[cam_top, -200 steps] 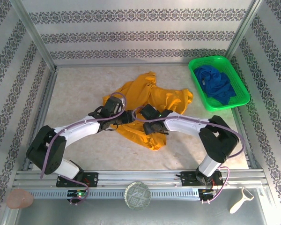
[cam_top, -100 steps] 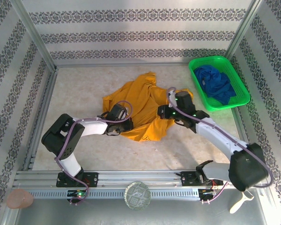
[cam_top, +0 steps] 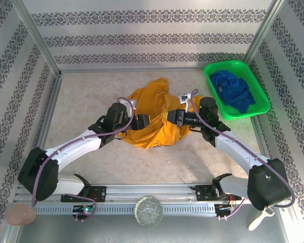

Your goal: Fold the inside-out t-shirt

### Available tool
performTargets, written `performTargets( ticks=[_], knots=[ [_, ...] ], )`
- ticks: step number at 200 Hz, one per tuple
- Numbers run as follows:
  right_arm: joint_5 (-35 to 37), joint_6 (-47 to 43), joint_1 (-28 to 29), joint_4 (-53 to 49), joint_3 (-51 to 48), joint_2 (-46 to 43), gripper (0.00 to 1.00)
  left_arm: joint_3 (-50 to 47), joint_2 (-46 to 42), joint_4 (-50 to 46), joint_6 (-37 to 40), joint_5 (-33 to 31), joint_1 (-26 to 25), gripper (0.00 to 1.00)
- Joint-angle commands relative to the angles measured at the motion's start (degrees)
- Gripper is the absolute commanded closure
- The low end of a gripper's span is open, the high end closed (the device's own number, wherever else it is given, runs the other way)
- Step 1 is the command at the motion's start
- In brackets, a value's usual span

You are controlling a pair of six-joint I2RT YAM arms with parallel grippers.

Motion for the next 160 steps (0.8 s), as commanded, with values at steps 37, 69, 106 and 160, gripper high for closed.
performTargets(
  ticks=[37, 69, 106, 160],
  knots=[
    [-4.0, 0.8, -0.6, 2.7, 2.0, -0.1, 1.0, 2.6, 1.9, -4.7, 14.0, -1.3, -5.9, 0.36],
    [-3.5, 1.2, -0.5, 2.6, 2.0, 0.1, 1.0, 1.3, 4.4, -1.2, 14.7, -3.0, -7.1, 0.33],
    [-3.6, 1.5, -0.1, 2.6, 1.2, -0.3, 1.0, 5.7, 10.8, -0.5, 15.2, -7.7, -7.2, 0.32],
    [-2.6, 1.6, -3.6, 1.9, -2.4, -2.8, 1.0, 17.3, 19.5, -3.7, 19.3, 1.7, -5.8, 1.0]
  ],
)
